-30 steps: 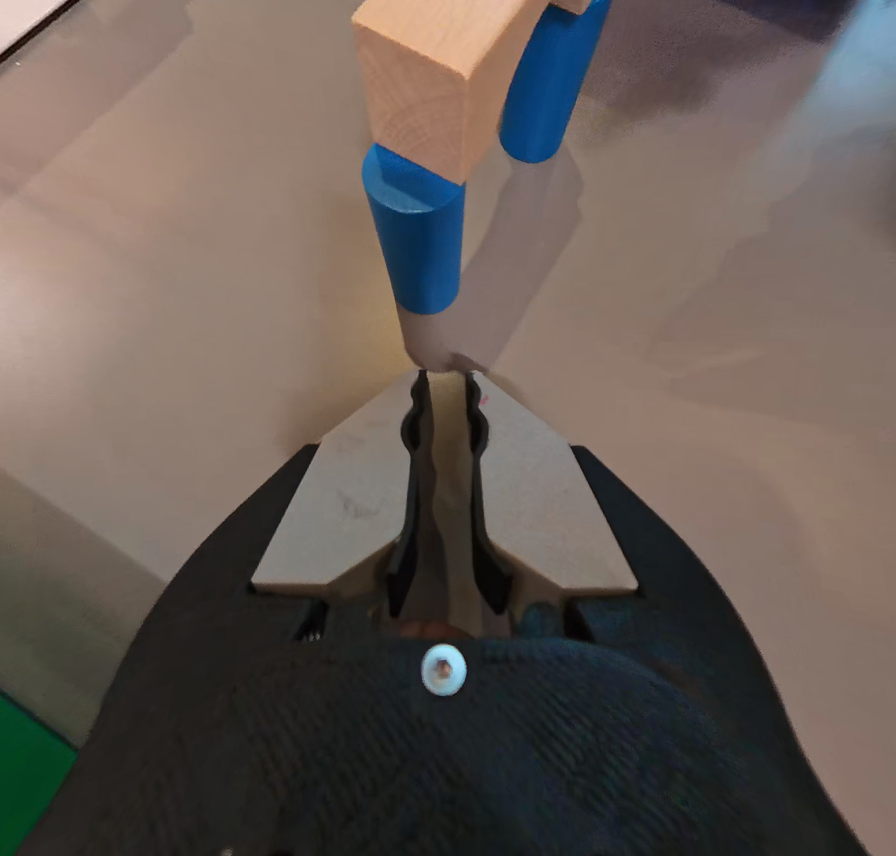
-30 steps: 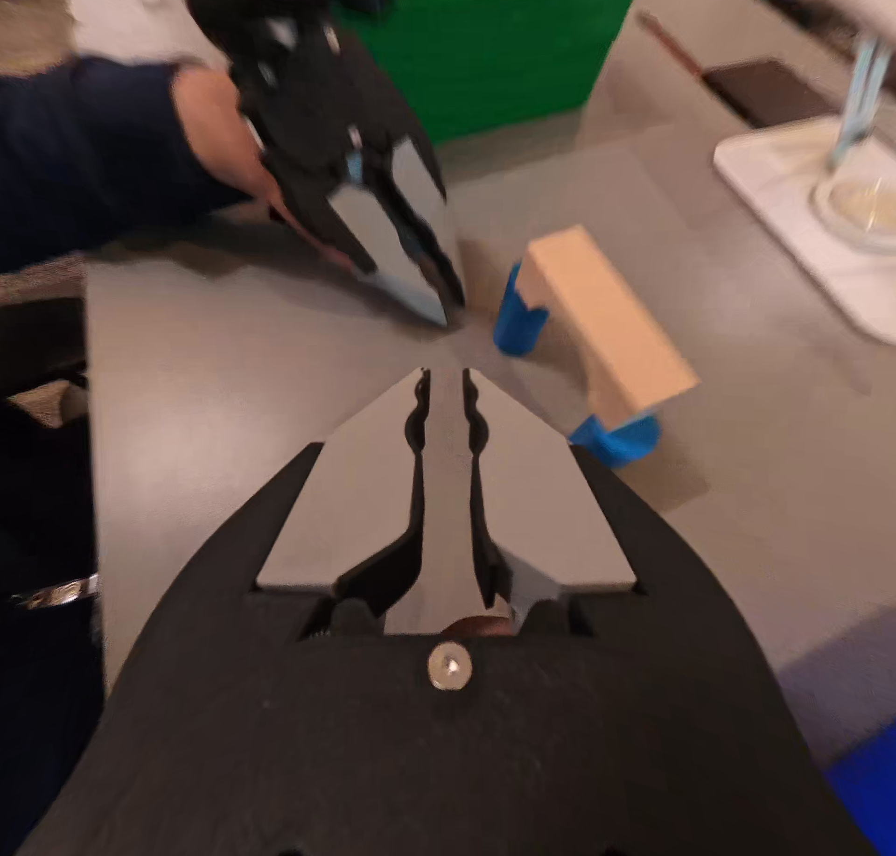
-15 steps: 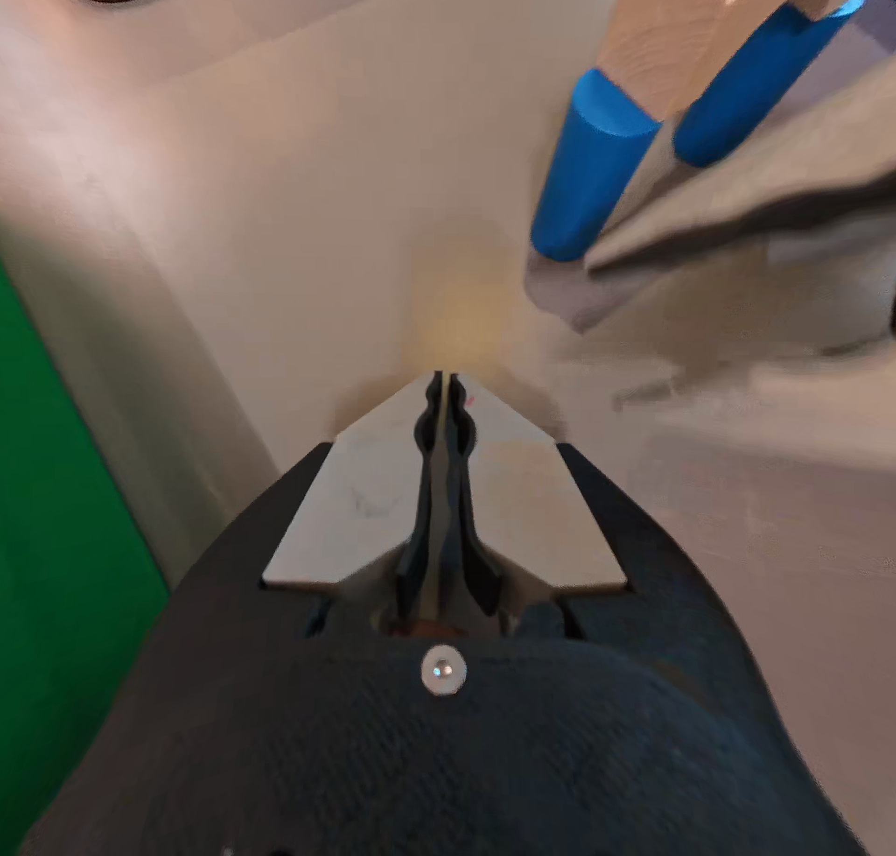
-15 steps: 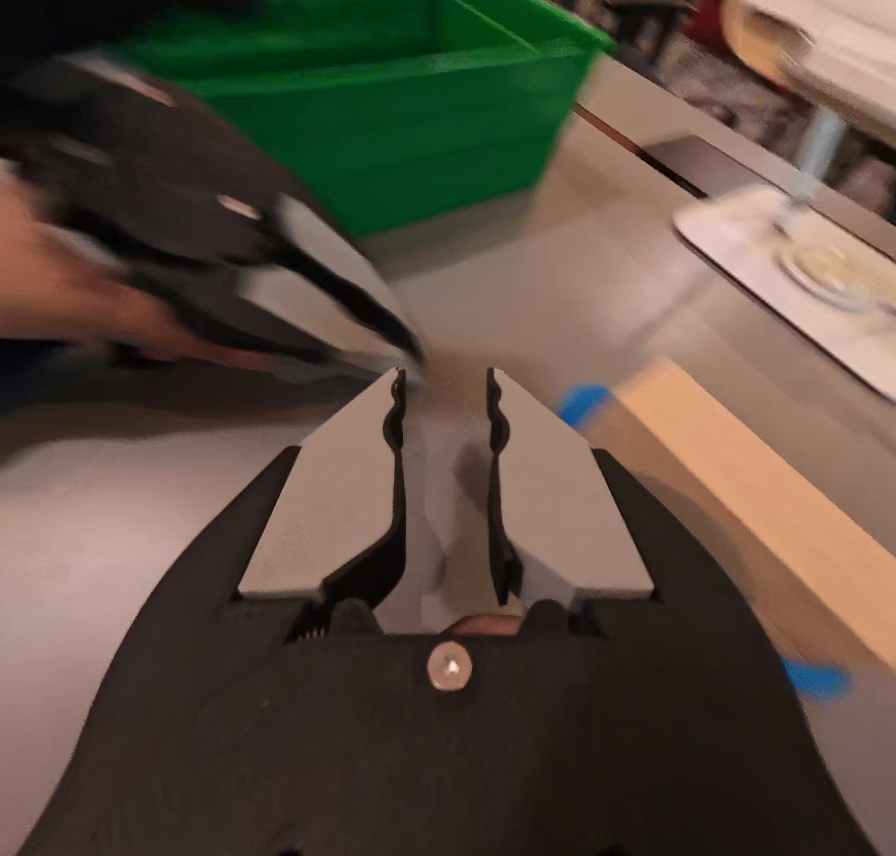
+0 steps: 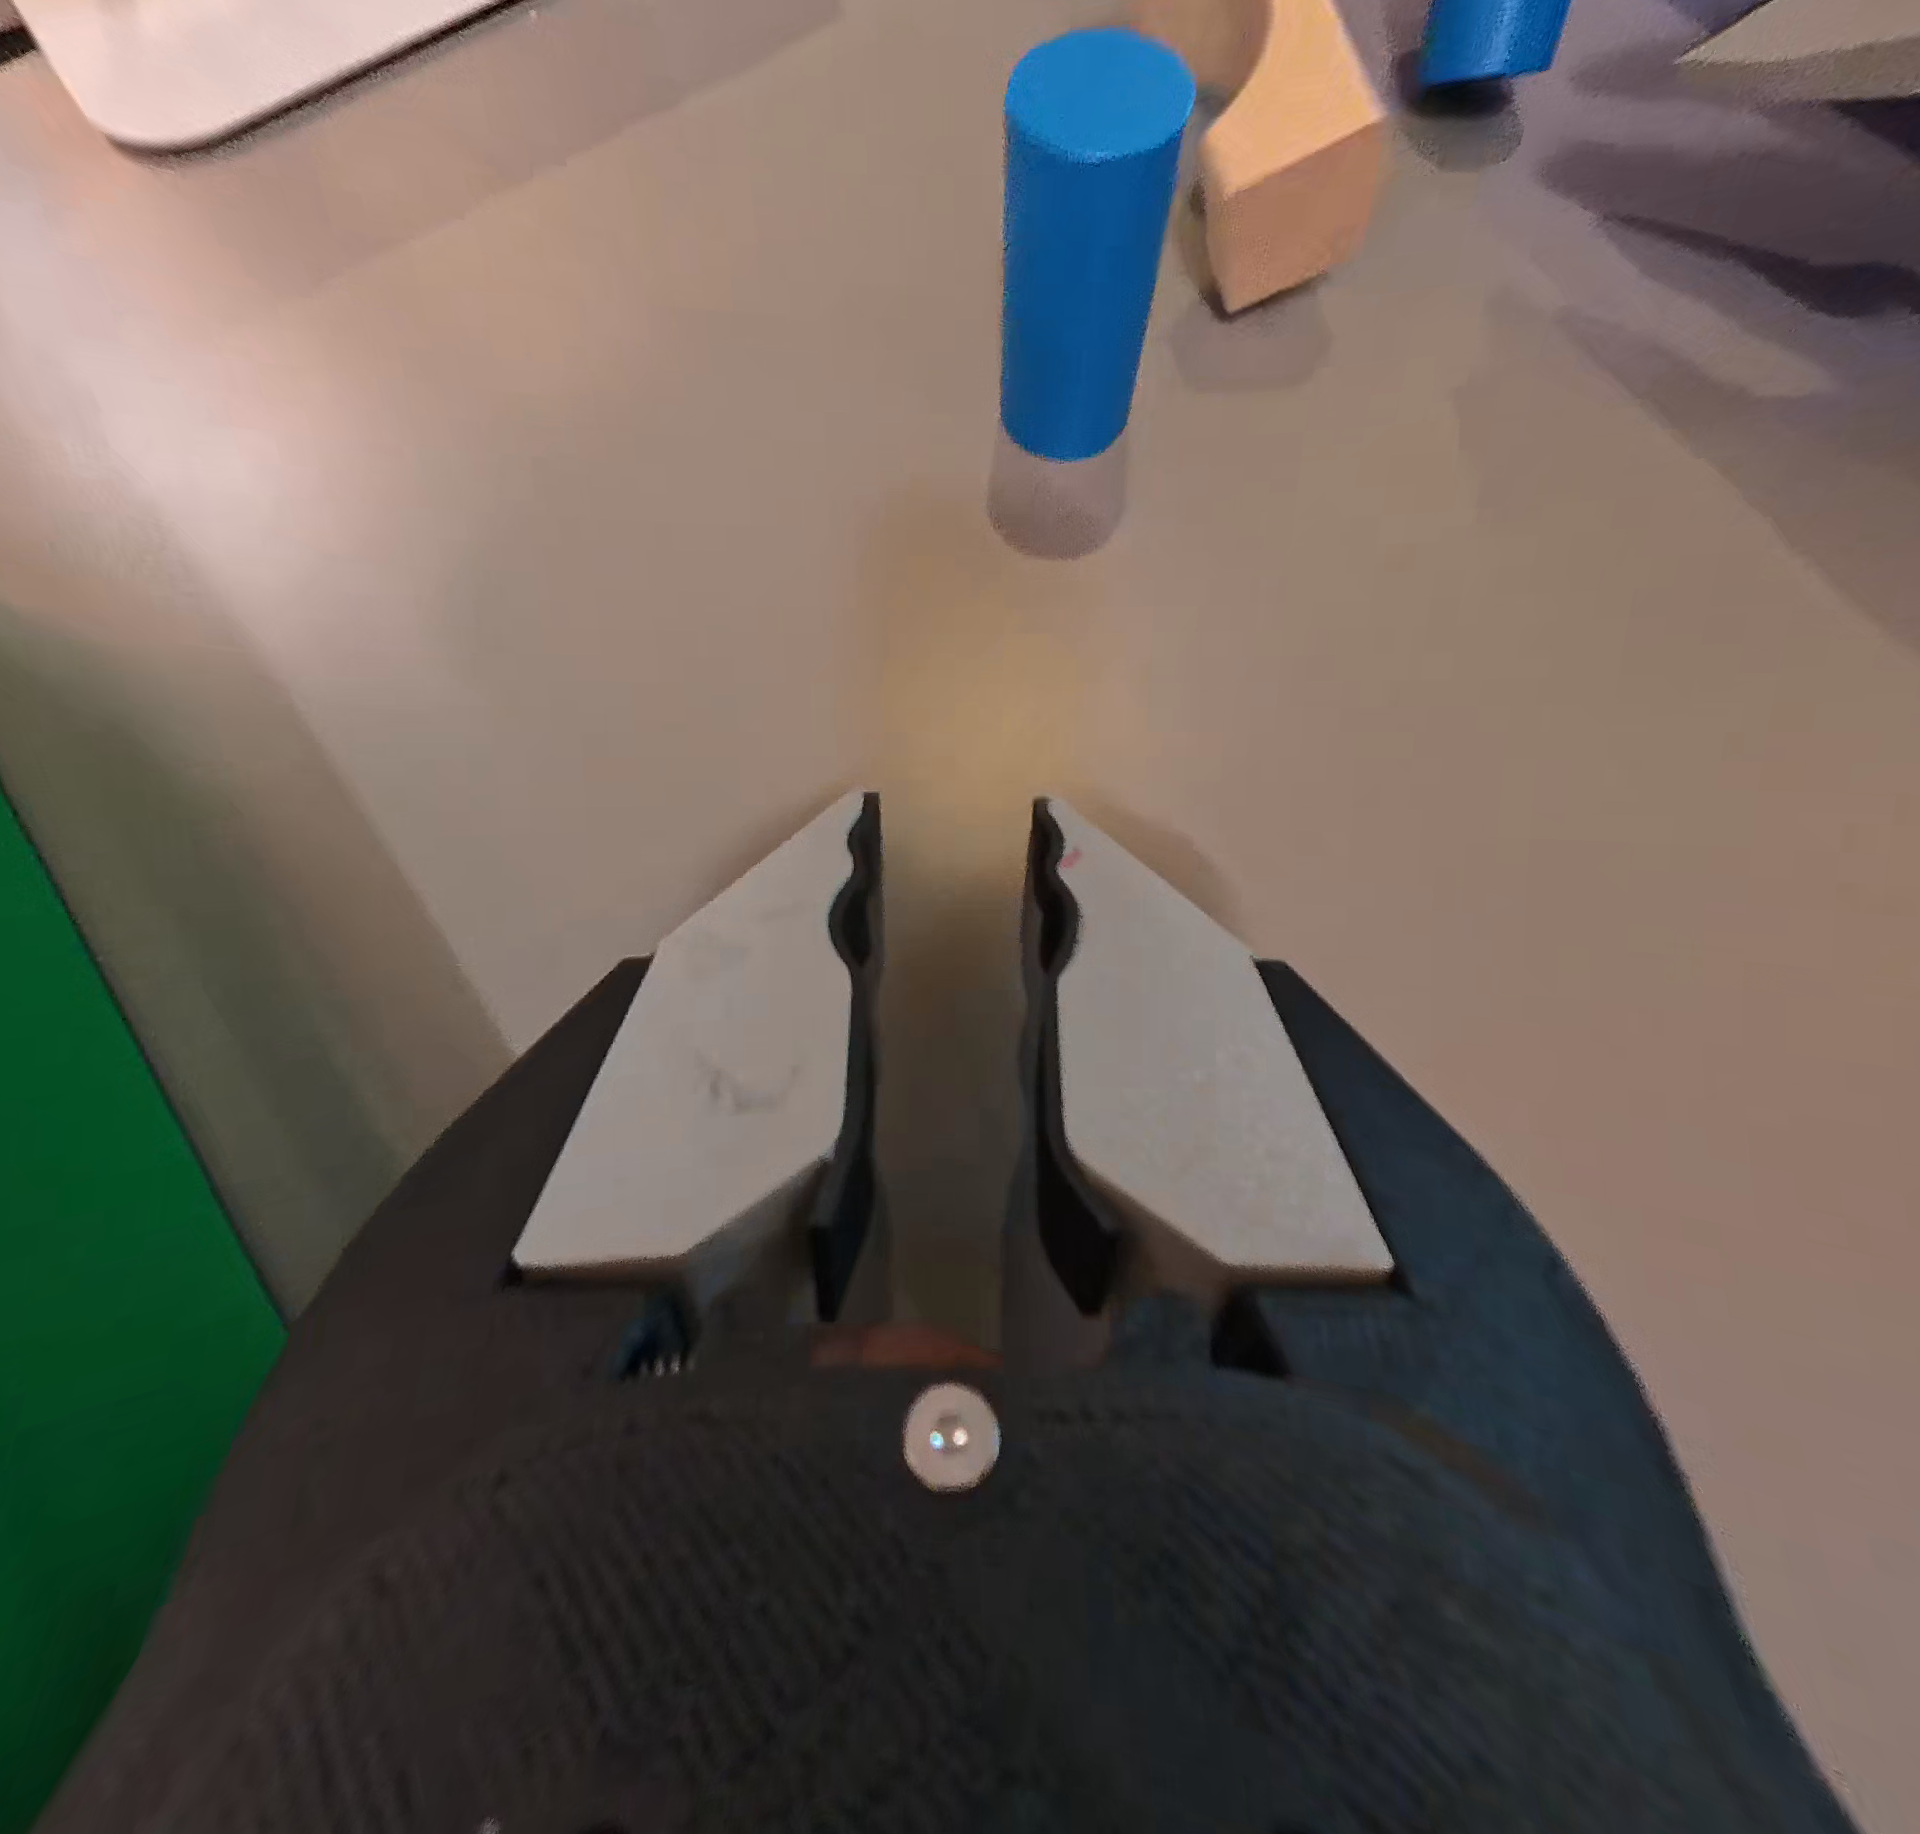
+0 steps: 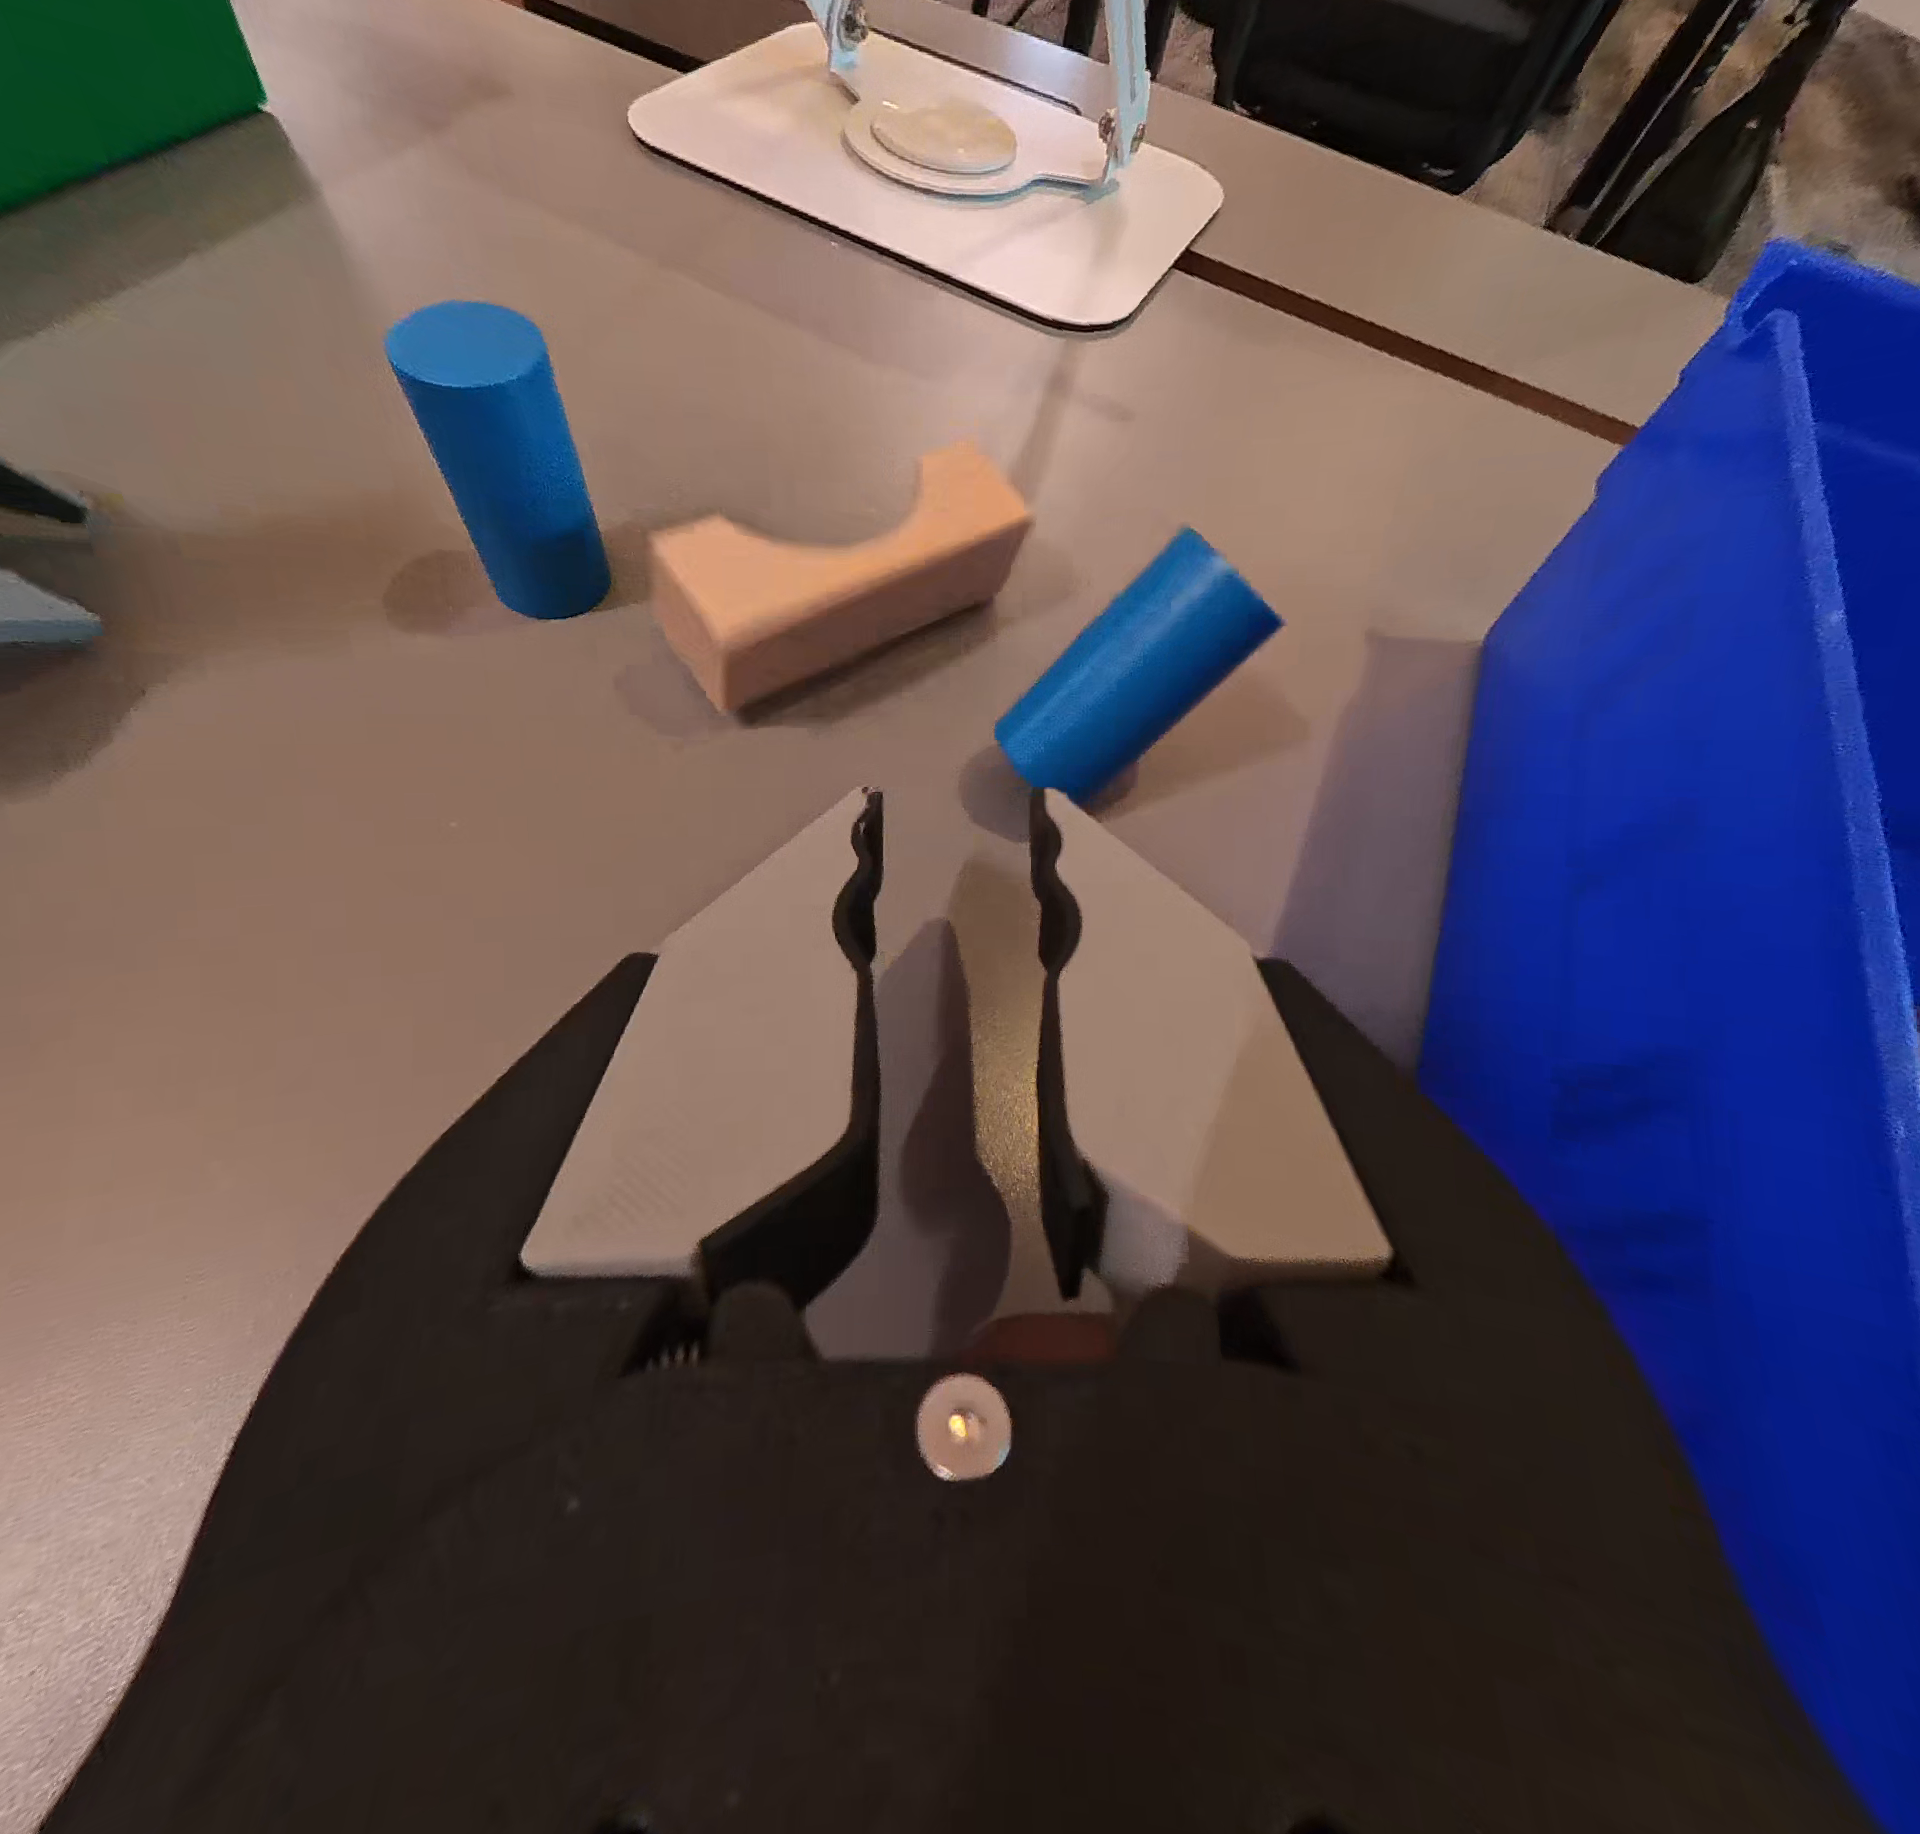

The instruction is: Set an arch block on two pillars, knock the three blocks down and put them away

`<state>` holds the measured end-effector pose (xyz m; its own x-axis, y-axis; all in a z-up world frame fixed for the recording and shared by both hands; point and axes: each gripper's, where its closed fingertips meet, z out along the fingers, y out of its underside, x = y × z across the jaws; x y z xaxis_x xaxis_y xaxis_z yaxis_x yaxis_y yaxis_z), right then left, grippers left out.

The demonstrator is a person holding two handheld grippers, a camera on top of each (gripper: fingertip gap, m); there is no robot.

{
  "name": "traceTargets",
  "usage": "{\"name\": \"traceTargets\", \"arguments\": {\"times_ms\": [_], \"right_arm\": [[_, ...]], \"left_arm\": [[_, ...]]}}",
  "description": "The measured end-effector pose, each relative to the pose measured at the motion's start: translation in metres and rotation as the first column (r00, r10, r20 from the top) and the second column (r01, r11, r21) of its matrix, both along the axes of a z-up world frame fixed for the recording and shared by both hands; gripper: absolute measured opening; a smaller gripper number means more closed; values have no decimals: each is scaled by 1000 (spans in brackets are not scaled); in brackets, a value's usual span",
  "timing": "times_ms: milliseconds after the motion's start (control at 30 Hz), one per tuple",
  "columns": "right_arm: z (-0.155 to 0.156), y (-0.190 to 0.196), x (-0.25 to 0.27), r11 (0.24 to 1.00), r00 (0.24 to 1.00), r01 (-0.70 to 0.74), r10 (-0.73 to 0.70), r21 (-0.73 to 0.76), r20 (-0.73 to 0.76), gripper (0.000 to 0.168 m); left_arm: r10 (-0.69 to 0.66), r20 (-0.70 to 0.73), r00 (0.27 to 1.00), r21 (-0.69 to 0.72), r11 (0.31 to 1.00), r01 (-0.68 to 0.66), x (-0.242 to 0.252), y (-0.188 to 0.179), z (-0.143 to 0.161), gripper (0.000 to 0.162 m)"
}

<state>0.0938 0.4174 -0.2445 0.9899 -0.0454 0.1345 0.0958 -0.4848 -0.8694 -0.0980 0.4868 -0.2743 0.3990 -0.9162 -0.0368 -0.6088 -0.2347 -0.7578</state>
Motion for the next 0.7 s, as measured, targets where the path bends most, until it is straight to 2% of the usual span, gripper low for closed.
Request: {"name": "traceTargets", "arguments": {"times_ms": [33, 167, 267, 300, 367, 400, 467, 500, 533, 567, 600, 700], "right_arm": [[0, 0, -1, 1000, 1000, -9, 9, 3, -11, 26], [3, 0, -4, 999, 997, -29, 31, 29, -76, 27], [6, -2, -5, 998, 992, -39, 44, 48, -118, 28], [7, -3, -5, 998, 991, -42, 48, 56, -127, 28], [8, -3, -5, 997, 989, -38, 46, 61, -137, 28], [8, -4, -5, 997, 989, -37, 45, 62, -138, 28], [10, -5, -5, 997, 989, -40, 48, 66, -137, 28], [11, -6, -6, 997, 990, -41, 50, 72, -132, 28], [13, -7, -6, 996, 991, -42, 52, 79, -127, 28], [15, -8, -6, 995, 991, -44, 54, 86, -121, 29], [17, -9, -7, 995, 992, -46, 56, 91, -116, 29], [17, -11, -6, 995, 992, -46, 56, 91, -112, 30]], "left_arm": [[-1, 8, 1000, 23, 1000, 1, 6, 3, 3, 29], [-102, 78, 992, 40, 994, 99, 52, 1, 25, 51], [-145, 143, 979, 175, 977, 119, 88, 8, 74, 52], [-132, 160, 978, 250, 964, 89, 97, 18, 94, 47], [-77, 128, 989, 394, 919, 21, 106, 48, 120, 23], [-42, 62, 997, 438, 899, 11, 107, 65, 120, 13], [7, -140, 990, 415, 908, 52, 106, 90, 89, 2], [-19, -229, 973, 330, 939, 96, 105, 88, 64, 0], [-99, -273, 957, 195, 968, 156, 105, 72, 40, 0], [-188, -248, 950, 71, 975, 211, 108, 51, 27, 0], [-236, -187, 953, 15, 970, 243, 111, 35, 24, 0], [-207, -70, 976, 69, 975, 211, 107, 27, 39, 0]]}}
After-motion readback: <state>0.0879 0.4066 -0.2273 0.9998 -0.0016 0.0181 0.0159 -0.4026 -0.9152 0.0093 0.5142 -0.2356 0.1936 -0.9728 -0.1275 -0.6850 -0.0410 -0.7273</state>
